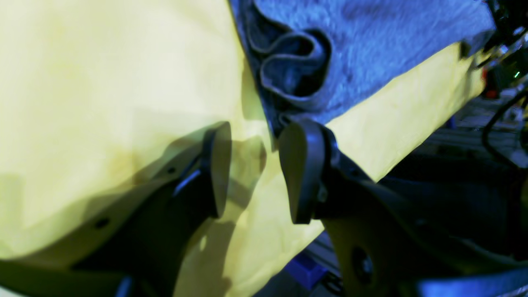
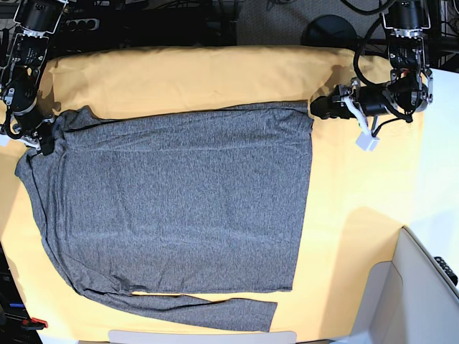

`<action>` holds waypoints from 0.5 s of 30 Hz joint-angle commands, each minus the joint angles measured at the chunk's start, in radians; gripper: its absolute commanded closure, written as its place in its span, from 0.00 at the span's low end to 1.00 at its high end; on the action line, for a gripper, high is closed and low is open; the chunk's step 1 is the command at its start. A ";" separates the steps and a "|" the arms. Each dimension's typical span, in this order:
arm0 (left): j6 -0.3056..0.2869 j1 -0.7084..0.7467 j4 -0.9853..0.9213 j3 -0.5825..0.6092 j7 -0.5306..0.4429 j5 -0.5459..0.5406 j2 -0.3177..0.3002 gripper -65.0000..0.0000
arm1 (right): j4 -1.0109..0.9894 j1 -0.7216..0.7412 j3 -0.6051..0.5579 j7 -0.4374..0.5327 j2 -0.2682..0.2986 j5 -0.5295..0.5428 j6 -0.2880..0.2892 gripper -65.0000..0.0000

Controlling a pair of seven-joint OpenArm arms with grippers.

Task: Fold the T-shirt properly

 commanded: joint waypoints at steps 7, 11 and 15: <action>-0.003 -0.009 -0.002 -0.006 0.010 -0.014 0.017 0.59 | 0.001 0.004 0.001 -0.039 -0.039 -0.092 -0.017 1.00; -0.003 -0.009 0.000 -0.006 0.010 -0.014 0.022 0.57 | 0.001 0.004 0.003 -0.039 -0.052 -0.108 -0.017 1.00; -0.003 -0.011 0.000 0.000 0.012 -0.052 0.022 0.57 | 0.001 0.004 0.001 -0.036 -0.054 -0.108 -0.017 1.00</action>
